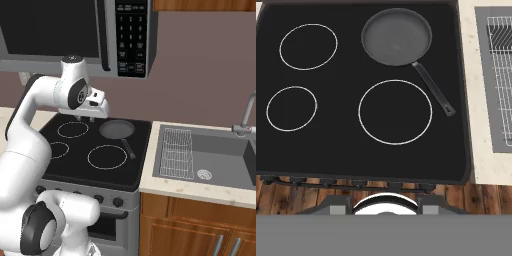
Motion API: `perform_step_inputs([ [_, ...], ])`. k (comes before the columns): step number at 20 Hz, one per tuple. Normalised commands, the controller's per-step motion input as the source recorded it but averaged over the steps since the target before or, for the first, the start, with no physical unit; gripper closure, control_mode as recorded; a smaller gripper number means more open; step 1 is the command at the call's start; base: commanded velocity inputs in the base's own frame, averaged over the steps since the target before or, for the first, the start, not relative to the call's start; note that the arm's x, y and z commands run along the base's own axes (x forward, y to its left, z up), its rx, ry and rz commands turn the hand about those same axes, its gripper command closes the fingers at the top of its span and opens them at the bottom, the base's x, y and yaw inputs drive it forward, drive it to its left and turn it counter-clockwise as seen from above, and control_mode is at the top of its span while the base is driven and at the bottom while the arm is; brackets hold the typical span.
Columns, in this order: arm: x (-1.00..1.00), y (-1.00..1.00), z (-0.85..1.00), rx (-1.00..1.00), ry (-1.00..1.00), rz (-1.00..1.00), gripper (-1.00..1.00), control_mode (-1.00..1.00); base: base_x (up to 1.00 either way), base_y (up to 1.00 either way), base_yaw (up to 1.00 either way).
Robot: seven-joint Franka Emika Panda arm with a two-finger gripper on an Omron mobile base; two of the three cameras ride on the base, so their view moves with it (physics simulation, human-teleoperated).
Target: Put the tomato and lemon wedge in the pan. Then turn on the rear right burner and set the heat to medium.
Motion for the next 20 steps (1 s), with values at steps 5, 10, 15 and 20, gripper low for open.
perform_step_inputs([
  [5,0.0,0.0,0.0,-0.01,0.0,0.0,-1.0,-1.0,0.0,0.0,0.0],
  [10,0.0,0.0,0.0,0.0,0.0,0.0,-1.0,-1.0,0.0,0.0,0.0],
  [15,-0.01,0.0,-0.02,0.0,0.0,0.0,-1.0,-1.0,0.0,0.0,0.0],
  [20,-0.13,0.06,0.0,0.0,0.0,0.05,-1.0,-1.0,0.0,0.0,0.0],
])
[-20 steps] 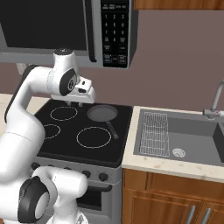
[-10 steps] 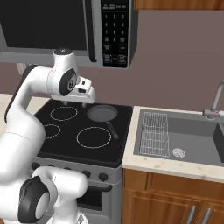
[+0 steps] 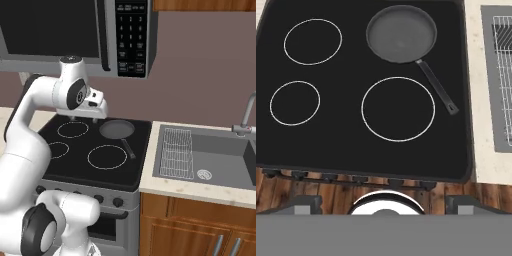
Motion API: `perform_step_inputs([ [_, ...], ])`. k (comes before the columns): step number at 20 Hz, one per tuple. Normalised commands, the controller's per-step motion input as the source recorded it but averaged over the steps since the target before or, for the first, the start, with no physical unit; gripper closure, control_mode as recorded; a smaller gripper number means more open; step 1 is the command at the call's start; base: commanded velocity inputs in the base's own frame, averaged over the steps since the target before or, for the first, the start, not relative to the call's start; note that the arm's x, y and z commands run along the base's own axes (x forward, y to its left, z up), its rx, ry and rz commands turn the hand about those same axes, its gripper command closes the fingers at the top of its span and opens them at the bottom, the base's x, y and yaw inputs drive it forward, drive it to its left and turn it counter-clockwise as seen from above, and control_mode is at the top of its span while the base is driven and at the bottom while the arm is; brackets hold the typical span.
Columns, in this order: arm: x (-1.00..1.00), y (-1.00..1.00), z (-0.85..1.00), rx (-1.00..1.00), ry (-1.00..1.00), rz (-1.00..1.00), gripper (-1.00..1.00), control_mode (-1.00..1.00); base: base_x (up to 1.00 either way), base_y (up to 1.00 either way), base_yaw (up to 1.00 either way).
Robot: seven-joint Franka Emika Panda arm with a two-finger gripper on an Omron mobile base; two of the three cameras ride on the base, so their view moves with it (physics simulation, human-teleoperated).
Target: Put the tomato and lemon wedge in the pan. Then turn on the rear right burner and set the heat to medium.
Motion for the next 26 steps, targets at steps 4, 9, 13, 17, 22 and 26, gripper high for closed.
perform_step_inputs([
  [4,-0.27,0.27,-0.08,0.0,0.0,0.08,-1.0,-1.0,0.0,0.0,0.0],
  [9,-0.07,0.16,-0.07,0.0,0.0,0.01,-1.0,-1.0,0.0,0.0,0.0],
  [13,-0.09,0.31,-0.03,-0.03,0.0,0.04,-1.0,-1.0,0.0,0.0,0.0],
  [17,-0.3,0.47,-0.17,-0.04,0.0,0.05,-1.0,-1.0,0.0,0.0,0.0],
  [22,-0.2,-0.02,-0.21,-0.11,0.0,-0.01,-1.0,-1.0,0.0,0.0,0.0],
  [26,-0.7,-0.05,-0.11,-0.11,0.0,-0.14,-1.0,-1.0,0.0,0.0,0.0],
])
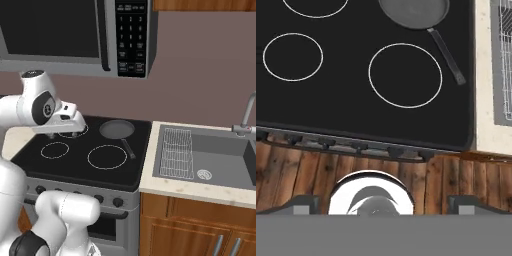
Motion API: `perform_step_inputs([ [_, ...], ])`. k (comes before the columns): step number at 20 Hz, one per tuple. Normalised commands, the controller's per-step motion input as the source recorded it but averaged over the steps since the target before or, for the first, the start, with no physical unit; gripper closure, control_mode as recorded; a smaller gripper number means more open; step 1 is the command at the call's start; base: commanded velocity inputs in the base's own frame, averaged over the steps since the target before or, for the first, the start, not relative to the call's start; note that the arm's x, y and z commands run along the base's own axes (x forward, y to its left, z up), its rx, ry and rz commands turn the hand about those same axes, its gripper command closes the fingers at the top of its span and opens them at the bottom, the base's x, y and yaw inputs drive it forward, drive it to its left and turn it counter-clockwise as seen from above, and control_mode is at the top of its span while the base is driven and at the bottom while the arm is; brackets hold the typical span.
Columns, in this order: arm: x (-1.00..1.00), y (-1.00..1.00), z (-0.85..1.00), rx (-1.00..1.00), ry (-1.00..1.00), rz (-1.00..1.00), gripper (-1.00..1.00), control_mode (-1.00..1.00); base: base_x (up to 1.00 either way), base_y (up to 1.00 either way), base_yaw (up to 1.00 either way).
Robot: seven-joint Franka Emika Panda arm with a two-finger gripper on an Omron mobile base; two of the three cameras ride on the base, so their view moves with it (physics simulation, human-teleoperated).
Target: Put the tomato and lemon wedge in the pan. Then turn on the rear right burner and set the heat to medium.
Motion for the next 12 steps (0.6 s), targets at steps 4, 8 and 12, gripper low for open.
perform_step_inputs([
  [4,-0.58,-0.06,0.0,-0.12,0.0,-0.2,-1.0,-1.0,0.0,0.0,0.0],
  [8,-0.07,-0.26,0.01,-0.12,0.0,-0.21,-1.0,-1.0,0.0,0.0,0.0],
  [12,-0.1,-0.12,0.27,-0.05,-0.04,-0.12,-1.0,-1.0,0.0,0.0,0.0],
])
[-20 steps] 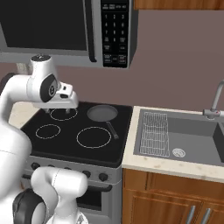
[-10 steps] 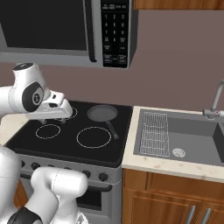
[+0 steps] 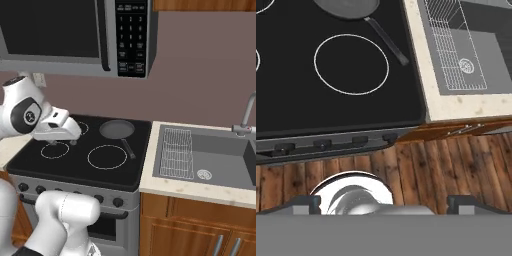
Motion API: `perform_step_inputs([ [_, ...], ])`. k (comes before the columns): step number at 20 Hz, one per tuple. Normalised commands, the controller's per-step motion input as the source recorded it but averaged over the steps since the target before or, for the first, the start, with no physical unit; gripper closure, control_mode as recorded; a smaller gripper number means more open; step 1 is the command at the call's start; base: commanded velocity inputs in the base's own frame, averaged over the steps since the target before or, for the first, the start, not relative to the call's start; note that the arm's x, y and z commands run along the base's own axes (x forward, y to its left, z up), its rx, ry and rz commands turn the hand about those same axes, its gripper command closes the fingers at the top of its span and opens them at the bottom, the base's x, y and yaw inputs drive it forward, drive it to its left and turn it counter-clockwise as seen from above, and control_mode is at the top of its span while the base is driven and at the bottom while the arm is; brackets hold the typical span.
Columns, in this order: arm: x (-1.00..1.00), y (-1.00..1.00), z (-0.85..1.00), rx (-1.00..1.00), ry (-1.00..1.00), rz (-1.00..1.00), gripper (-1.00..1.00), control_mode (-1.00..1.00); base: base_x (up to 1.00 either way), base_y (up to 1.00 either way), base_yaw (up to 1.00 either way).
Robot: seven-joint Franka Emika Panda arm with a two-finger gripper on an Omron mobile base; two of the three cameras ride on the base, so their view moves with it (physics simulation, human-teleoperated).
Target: Put the tomato and lemon wedge in the pan. Then turn on the rear right burner and set the heat to medium.
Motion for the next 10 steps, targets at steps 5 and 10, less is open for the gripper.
perform_step_inputs([
  [5,-0.3,-0.04,0.67,0.0,-0.14,0.01,-1.0,-1.0,0.0,0.0,0.0],
  [10,-0.05,-0.07,0.47,0.07,-0.12,0.06,-1.0,-1.0,0.0,0.0,0.0],
])
